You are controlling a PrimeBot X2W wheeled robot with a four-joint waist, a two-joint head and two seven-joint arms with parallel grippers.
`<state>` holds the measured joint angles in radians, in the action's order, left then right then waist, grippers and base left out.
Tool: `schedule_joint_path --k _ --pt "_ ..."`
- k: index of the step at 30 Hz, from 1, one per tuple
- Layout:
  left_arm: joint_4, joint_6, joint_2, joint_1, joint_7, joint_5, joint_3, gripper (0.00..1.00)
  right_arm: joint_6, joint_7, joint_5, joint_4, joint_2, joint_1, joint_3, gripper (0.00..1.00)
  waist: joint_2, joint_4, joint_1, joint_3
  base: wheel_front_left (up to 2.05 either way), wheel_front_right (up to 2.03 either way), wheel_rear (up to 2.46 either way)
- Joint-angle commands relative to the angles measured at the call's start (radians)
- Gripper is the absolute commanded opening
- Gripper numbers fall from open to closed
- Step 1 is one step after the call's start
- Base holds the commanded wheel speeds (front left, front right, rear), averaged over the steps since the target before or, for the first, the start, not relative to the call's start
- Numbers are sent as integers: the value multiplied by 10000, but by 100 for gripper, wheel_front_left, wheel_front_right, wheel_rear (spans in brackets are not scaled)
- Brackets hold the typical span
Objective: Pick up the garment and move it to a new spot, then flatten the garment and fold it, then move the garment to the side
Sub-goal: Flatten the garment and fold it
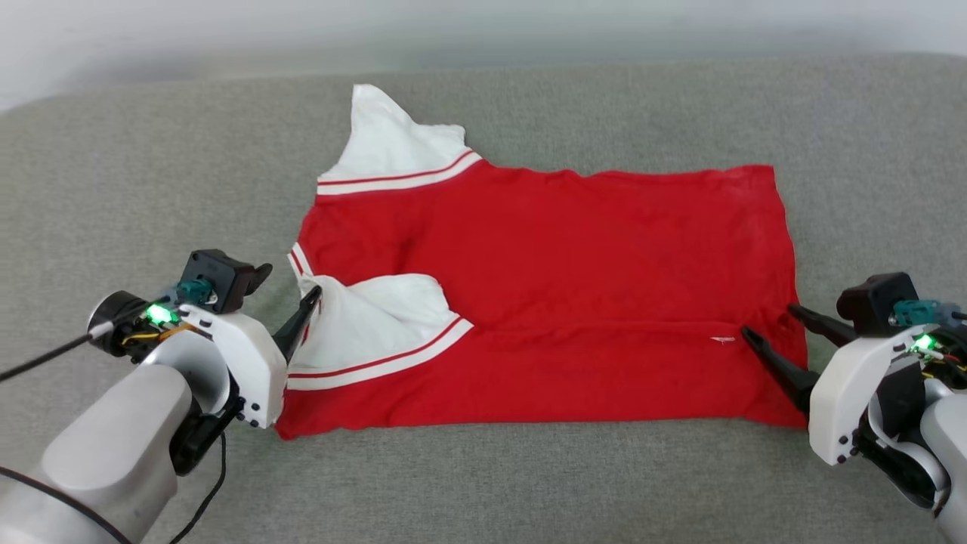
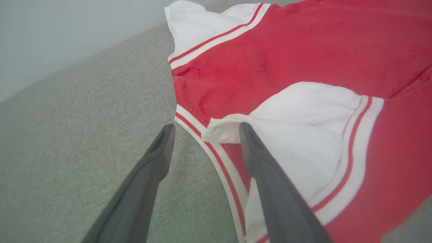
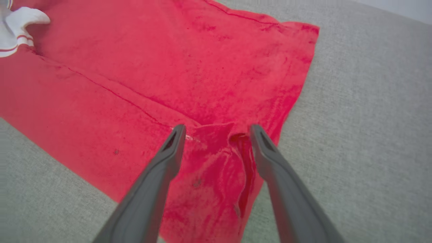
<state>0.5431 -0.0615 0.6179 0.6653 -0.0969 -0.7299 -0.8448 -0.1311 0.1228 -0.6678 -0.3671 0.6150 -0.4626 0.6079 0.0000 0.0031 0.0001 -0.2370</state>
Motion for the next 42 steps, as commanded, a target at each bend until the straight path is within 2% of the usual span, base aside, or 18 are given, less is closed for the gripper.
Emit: schedule_joint_path --k 1,6,17,21,27,34,38,39,40,41,42 --pt "-215 -41 100 123 216 -94 -7 100 7 -77 19 83 63 161 -47 100 0 153 -1 292 0 0 0" --pt "-1287 -133 700 409 1512 -222 -136 100 6 -9 95 309 59 419 -303 100 0 261 -1 577 0 0 0" --pt "-2888 -330 1527 655 6614 -2411 -585 100 6 472 300 785 -148 579 -439 100 0 210 -1 723 0 0 0" --pt "-3006 -244 1669 534 7901 -3003 -805 100 7 736 309 914 -173 422 -371 100 0 86 -1 617 0 0 0" --pt "-2716 -135 1707 292 8766 -3558 -961 100 6 980 262 1010 -227 206 -194 100 0 -168 -1 342 0 0 0" --pt "-2104 -240 1571 78 8918 -3508 -1260 100 6 994 169 885 -293 -117 12 100 0 -386 -1 33 0 0 0" --pt "-1754 -333 1313 -46 8934 -3499 -1484 100 7 955 108 794 -274 -278 117 100 0 -434 -1 -48 0 0 0" --pt "-1699 -351 1269 -48 8958 -3517 -1538 49 6 960 83 777 -264 -322 143 100 0 -434 -1 -53 0 0 0" --pt "-1672 -398 1217 -26 8885 -3526 -1542 15 6 984 55 774 -248 -384 161 100 0 -433 -1 -53 0 0 0" --pt "-1645 -422 1172 -3 8846 -3548 -1538 0 6 1029 14 786 -210 -444 179 100 0 -430 -1 -39 0 0 0" --pt "-1647 -455 1152 25 8802 -3570 -1546 0 7 1044 -21 817 -142 -526 173 100 0 -423 -1 -5 0 0 0"
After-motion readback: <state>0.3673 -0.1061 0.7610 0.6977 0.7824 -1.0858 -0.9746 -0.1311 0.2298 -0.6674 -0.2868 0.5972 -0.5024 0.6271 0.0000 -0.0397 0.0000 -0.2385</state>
